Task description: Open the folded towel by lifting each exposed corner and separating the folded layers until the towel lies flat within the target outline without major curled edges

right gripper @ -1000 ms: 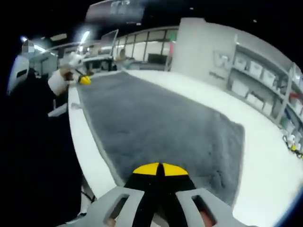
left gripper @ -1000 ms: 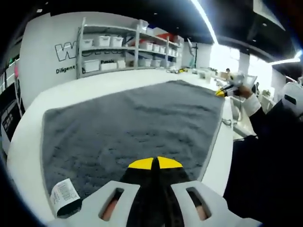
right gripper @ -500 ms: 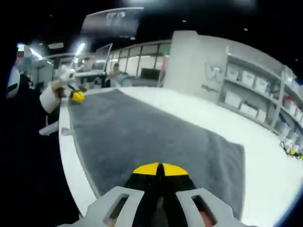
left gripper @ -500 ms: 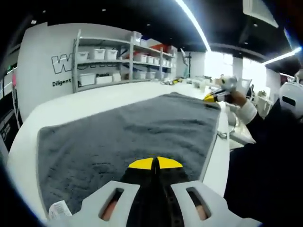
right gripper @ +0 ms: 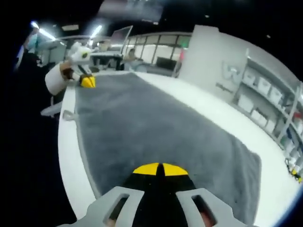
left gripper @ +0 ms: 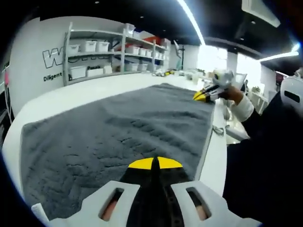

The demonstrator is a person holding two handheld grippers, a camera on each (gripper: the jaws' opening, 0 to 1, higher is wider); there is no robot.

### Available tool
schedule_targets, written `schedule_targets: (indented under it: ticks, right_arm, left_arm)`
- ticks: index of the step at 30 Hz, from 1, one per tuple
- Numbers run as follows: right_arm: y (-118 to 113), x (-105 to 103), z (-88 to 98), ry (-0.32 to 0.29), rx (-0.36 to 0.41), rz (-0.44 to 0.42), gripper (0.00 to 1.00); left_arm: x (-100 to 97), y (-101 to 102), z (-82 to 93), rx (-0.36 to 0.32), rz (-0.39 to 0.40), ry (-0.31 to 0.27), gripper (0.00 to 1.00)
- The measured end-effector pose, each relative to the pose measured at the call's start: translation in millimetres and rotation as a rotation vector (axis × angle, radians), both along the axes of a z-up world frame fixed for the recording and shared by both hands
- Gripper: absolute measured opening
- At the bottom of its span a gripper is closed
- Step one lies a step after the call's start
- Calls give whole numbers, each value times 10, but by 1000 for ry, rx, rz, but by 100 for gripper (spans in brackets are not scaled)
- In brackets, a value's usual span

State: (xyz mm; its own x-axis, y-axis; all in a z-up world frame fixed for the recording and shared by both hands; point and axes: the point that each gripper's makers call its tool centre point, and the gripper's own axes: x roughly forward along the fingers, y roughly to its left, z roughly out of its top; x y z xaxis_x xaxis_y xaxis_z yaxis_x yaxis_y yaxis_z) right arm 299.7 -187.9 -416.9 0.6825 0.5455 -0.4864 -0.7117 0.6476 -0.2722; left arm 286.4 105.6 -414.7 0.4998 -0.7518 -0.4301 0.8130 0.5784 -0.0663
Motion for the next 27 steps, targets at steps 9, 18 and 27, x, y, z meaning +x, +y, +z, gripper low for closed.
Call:
schedule_targets:
  ticks: [9, 18, 27]
  right_arm:
    - [-221, -42, 290, -110, 26, -4, 4]
    - [-694, -151, 432, -134, 60, -44, 29]
    - [-1009, -299, 669, -123, 200, -106, 73]
  left_arm:
    - [163, 120, 294, -56, 60, -156, 10]
    - [182, 401, 475, -46, 114, -229, 40]
    - [161, 618, 649, -106, 193, -192, 68]
